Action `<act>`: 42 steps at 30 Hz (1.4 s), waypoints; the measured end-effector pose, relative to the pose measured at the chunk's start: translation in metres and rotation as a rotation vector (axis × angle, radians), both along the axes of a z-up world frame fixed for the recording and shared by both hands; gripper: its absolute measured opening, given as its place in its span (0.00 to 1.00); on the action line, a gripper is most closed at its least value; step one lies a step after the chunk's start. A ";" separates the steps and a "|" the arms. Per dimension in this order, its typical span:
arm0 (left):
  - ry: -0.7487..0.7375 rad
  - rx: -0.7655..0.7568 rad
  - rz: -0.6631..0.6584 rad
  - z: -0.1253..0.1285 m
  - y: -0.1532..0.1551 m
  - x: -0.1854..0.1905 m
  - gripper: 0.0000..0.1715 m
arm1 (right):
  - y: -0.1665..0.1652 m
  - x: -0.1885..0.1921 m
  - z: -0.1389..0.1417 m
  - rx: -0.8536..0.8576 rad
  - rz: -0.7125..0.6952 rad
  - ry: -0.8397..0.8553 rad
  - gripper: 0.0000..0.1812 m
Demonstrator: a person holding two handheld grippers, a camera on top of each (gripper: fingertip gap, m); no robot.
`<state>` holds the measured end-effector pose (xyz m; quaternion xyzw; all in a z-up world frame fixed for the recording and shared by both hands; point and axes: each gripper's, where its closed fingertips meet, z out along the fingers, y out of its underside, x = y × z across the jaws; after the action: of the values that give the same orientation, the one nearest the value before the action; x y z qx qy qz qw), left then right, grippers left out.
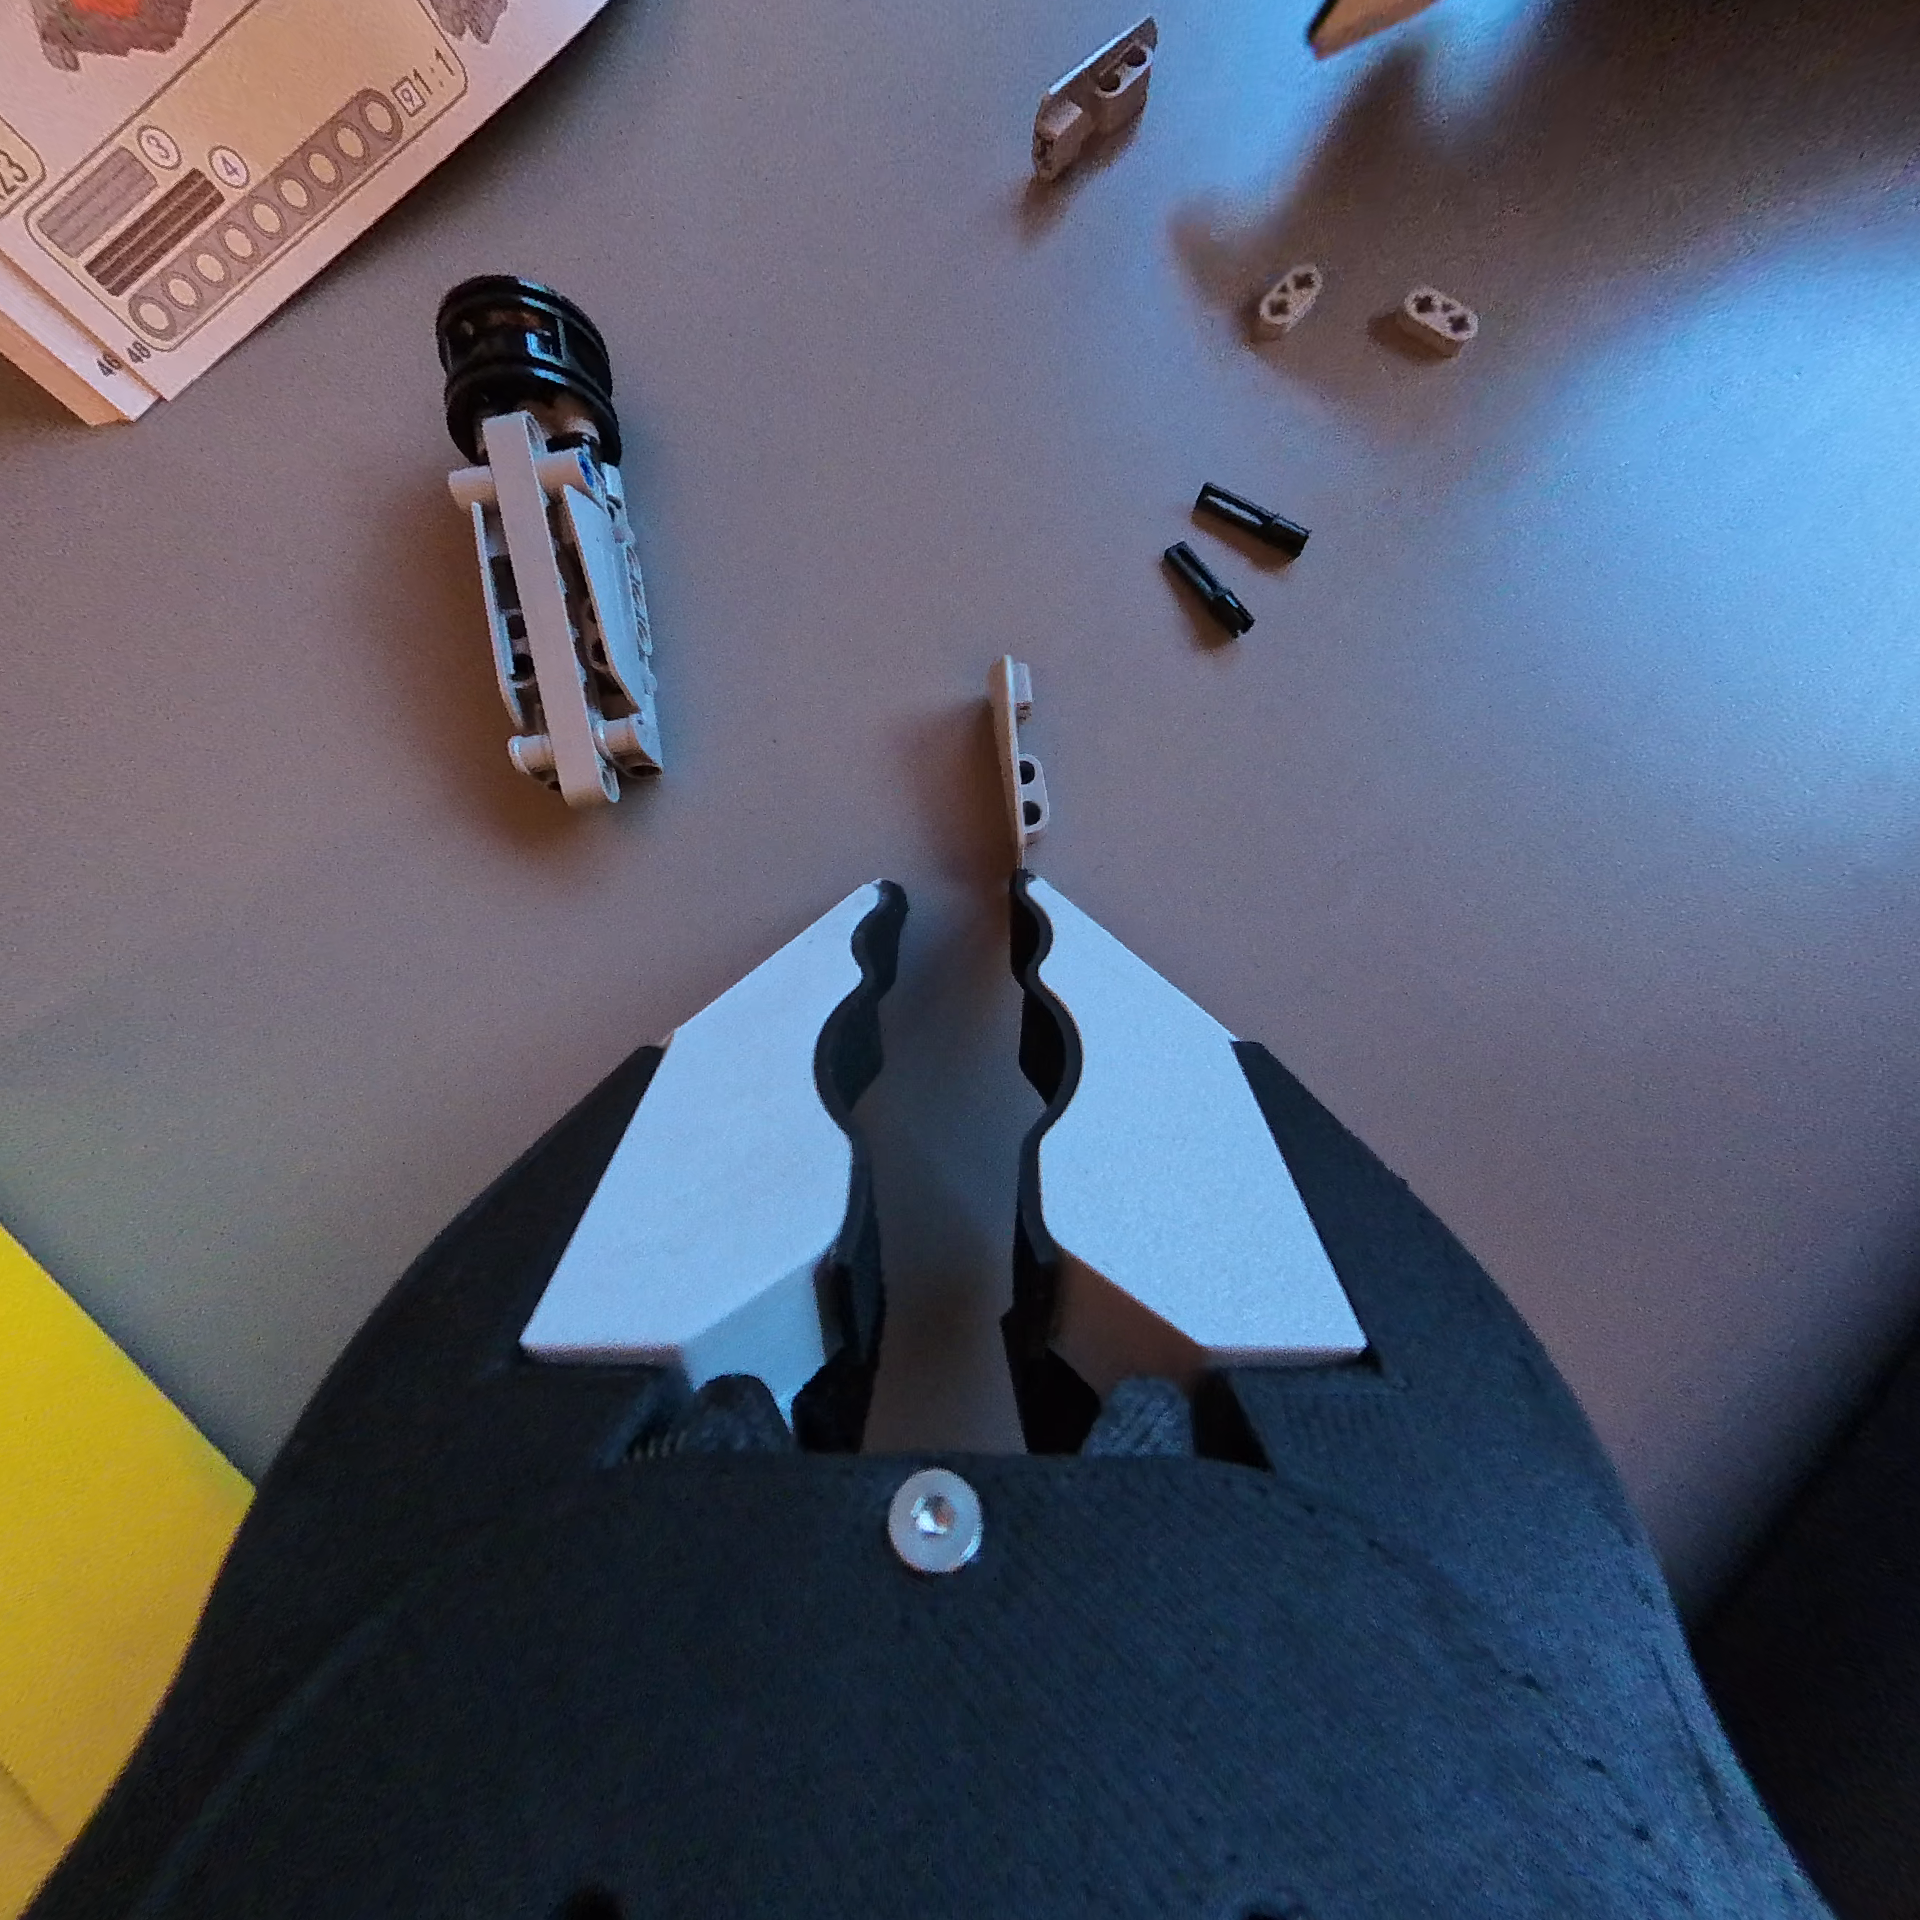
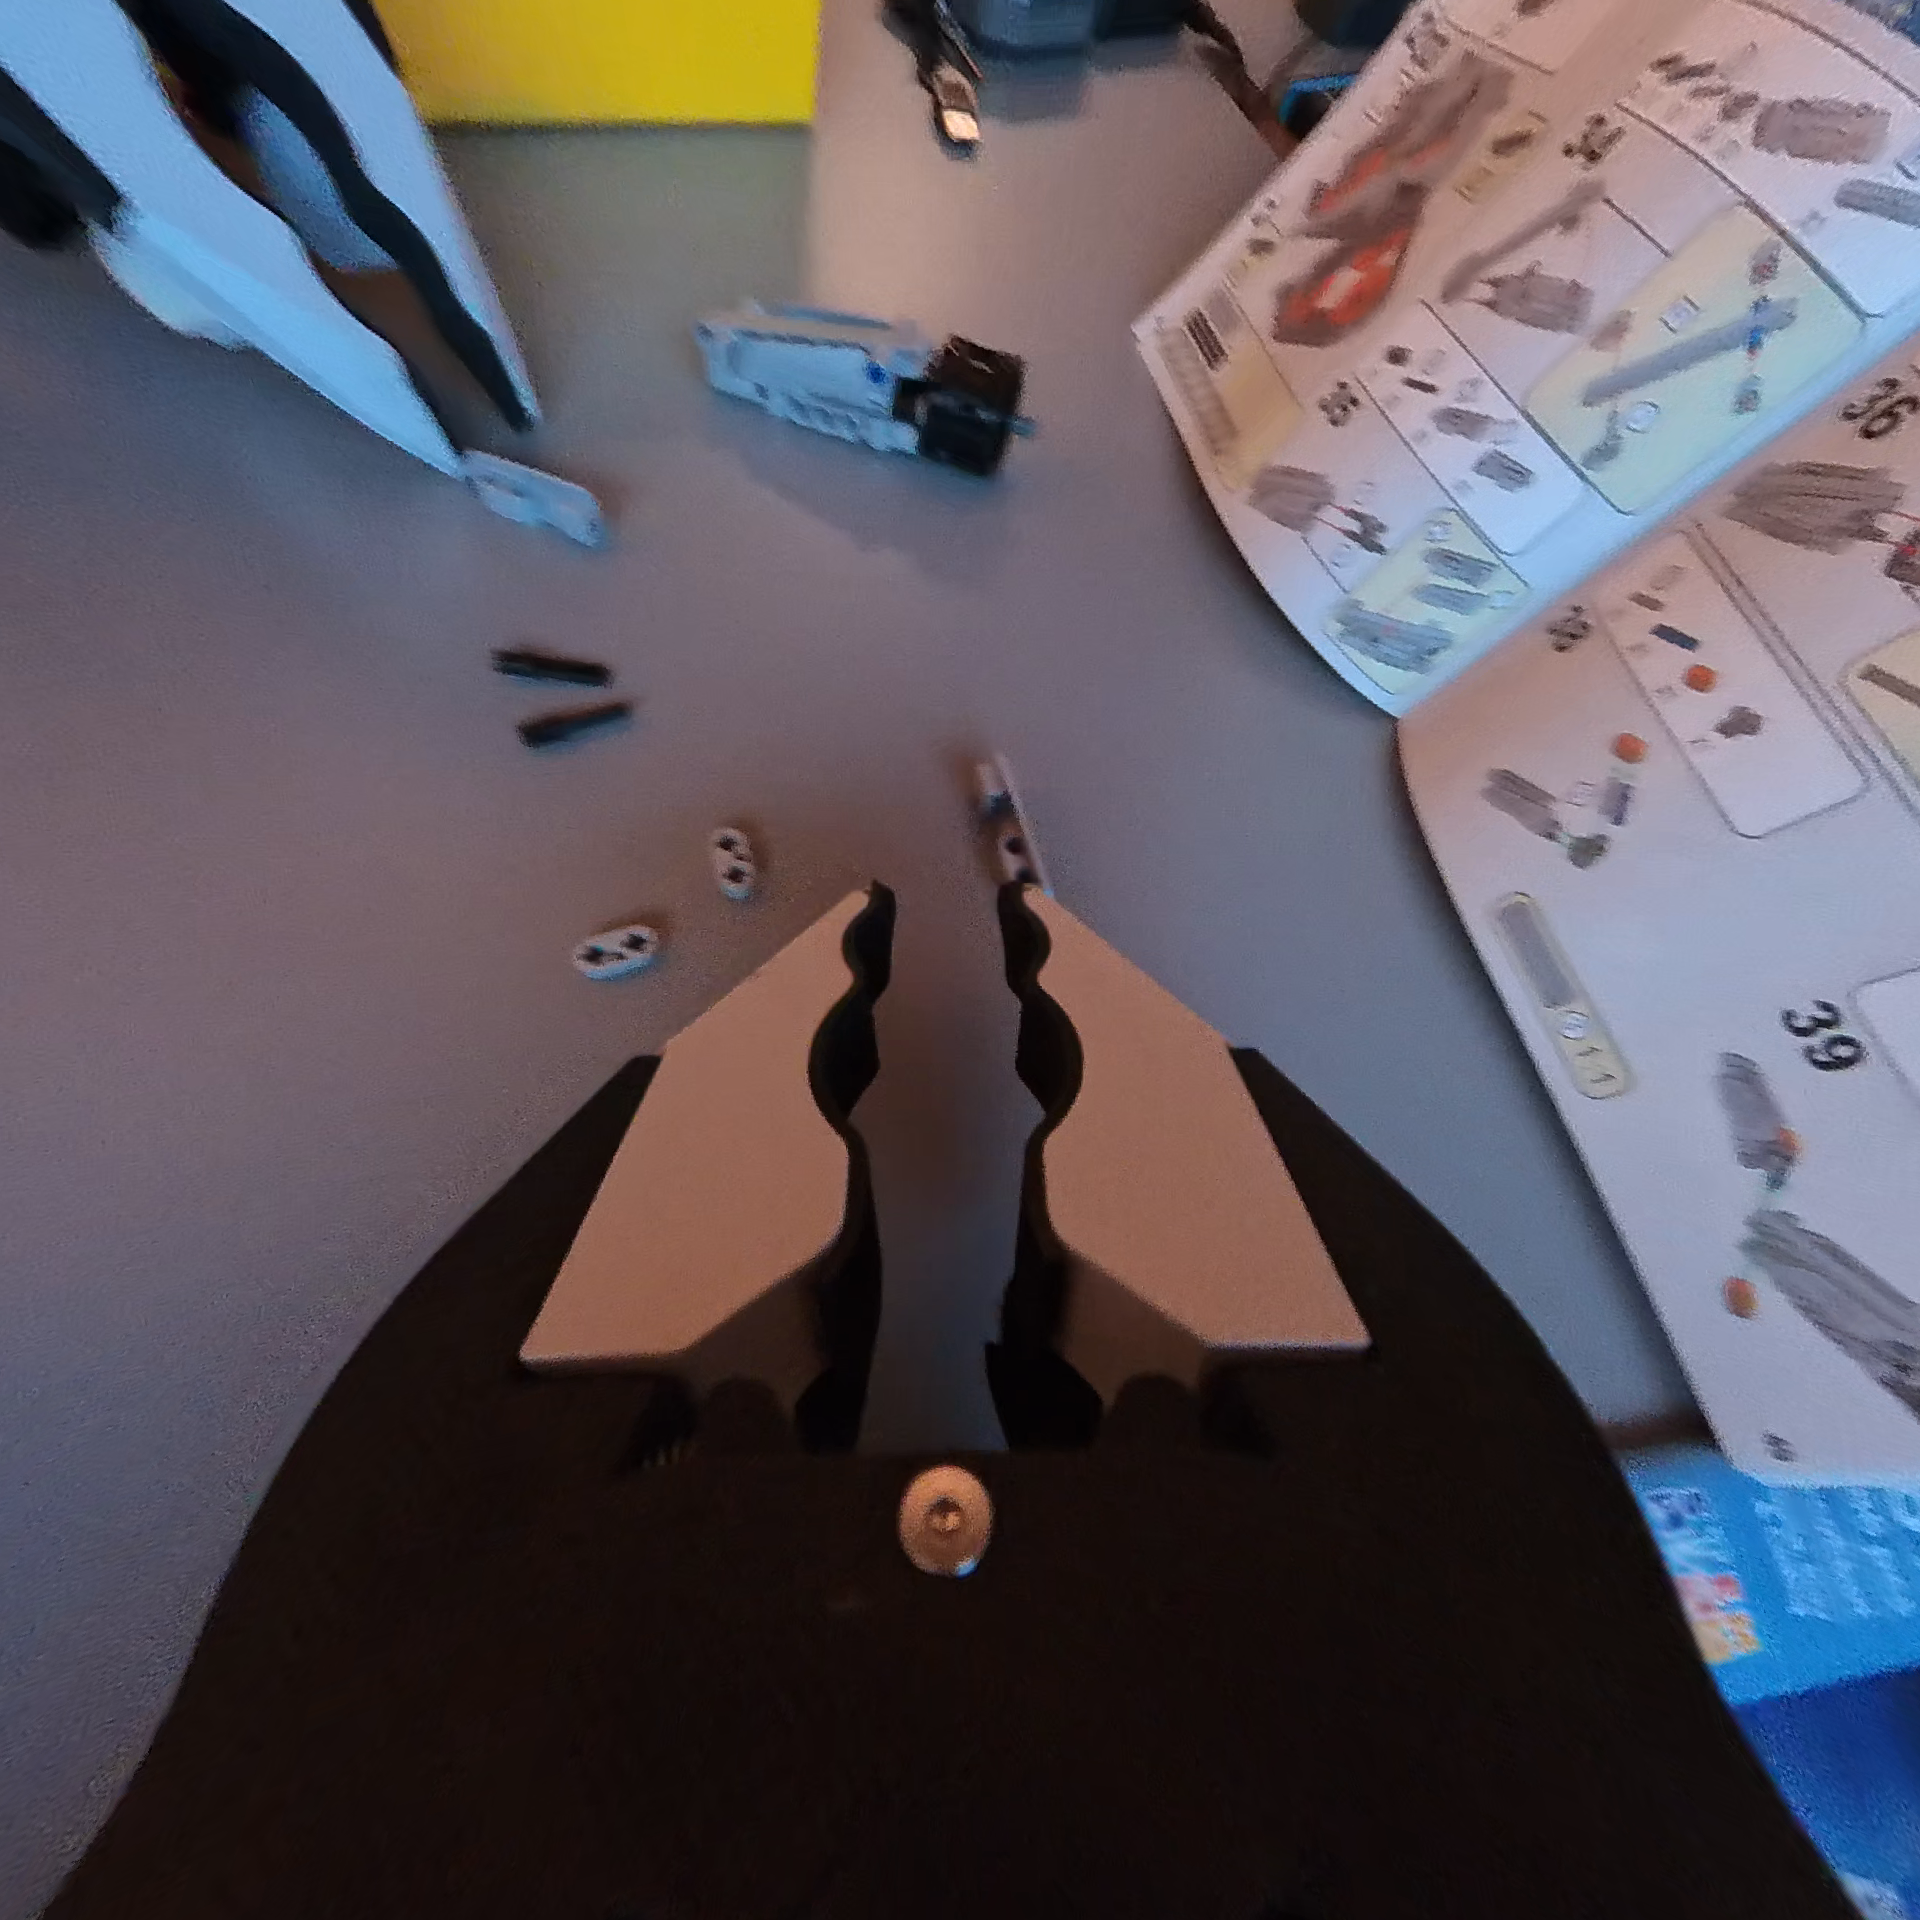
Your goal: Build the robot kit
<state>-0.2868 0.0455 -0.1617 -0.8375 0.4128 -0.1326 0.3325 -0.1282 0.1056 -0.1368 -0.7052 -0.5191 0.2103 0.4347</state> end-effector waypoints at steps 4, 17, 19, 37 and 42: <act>0.006 0.003 0.019 0.000 0.002 -0.001 0.11 | 0.015 0.000 -0.007 0.037 -0.035 -0.059 0.13; -0.036 -0.019 0.035 0.011 -0.004 0.003 0.17 | 0.021 -0.004 -0.022 -0.159 -0.033 -0.062 0.03; -0.042 -0.010 0.026 0.011 -0.004 0.007 0.16 | 0.020 -0.001 -0.022 -0.143 -0.034 -0.071 0.00; -0.709 0.045 0.011 0.125 -0.021 0.059 0.34 | -0.062 -0.019 0.132 -0.483 0.203 0.857 0.00; -1.102 0.055 0.012 0.177 -0.039 0.088 0.23 | -0.091 -0.032 0.154 -0.626 0.317 0.972 0.00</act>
<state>-0.1985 0.0062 0.0155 -0.6376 0.1763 -0.5387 0.5217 -0.1601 0.0141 0.0168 -0.5366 -0.2730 0.7141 0.3573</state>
